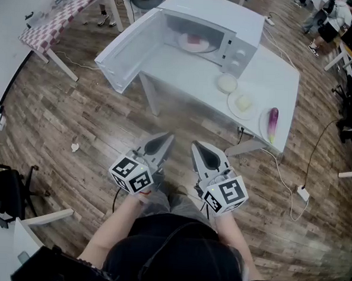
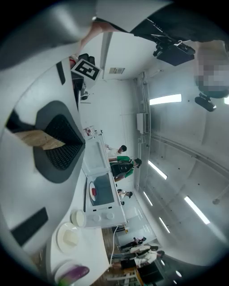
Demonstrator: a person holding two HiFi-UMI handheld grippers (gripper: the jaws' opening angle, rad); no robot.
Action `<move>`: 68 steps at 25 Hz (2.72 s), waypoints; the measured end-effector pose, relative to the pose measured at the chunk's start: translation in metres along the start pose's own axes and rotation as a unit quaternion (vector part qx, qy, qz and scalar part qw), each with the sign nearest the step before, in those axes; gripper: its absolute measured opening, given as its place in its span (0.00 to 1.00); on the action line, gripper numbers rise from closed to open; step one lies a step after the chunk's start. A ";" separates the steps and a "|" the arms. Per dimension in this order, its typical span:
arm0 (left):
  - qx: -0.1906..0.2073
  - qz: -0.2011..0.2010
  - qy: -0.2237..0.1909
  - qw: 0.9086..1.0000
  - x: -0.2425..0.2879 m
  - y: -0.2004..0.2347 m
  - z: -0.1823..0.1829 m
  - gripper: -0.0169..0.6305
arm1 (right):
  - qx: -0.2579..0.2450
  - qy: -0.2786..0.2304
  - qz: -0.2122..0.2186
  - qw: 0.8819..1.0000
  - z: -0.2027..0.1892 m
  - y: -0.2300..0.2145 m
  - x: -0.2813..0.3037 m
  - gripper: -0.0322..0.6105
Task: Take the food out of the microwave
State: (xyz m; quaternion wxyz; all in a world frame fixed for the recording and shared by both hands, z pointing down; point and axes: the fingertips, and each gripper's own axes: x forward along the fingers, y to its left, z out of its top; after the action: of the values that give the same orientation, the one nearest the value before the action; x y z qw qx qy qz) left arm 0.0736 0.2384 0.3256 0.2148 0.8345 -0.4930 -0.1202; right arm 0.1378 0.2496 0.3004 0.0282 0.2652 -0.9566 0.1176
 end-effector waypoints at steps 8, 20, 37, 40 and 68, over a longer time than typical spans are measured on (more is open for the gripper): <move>0.044 0.049 -0.021 0.998 -0.006 0.002 0.000 0.04 | -0.020 0.005 -0.053 0.998 -0.006 -0.018 -0.012 0.08; 0.058 0.077 -0.026 0.995 0.012 0.034 0.001 0.04 | -0.010 0.016 -0.072 0.997 -0.017 -0.042 0.005 0.08; 0.104 0.034 0.008 0.994 0.101 0.149 0.037 0.05 | 0.033 0.042 -0.132 0.990 -0.013 -0.116 0.137 0.08; 0.096 0.014 0.008 0.995 0.112 0.164 0.039 0.05 | 0.040 0.049 -0.139 0.988 -0.018 -0.123 0.158 0.08; 0.067 -0.022 0.049 0.996 0.172 0.228 0.047 0.05 | 0.076 0.040 -0.229 0.970 -0.024 -0.184 0.243 0.08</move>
State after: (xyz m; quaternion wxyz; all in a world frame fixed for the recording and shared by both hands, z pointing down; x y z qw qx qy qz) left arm -0.0378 -0.0197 0.3954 0.1800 0.8623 -0.4707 -0.0507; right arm 0.0240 -0.0195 0.3906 0.0725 0.4739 -0.8565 0.1911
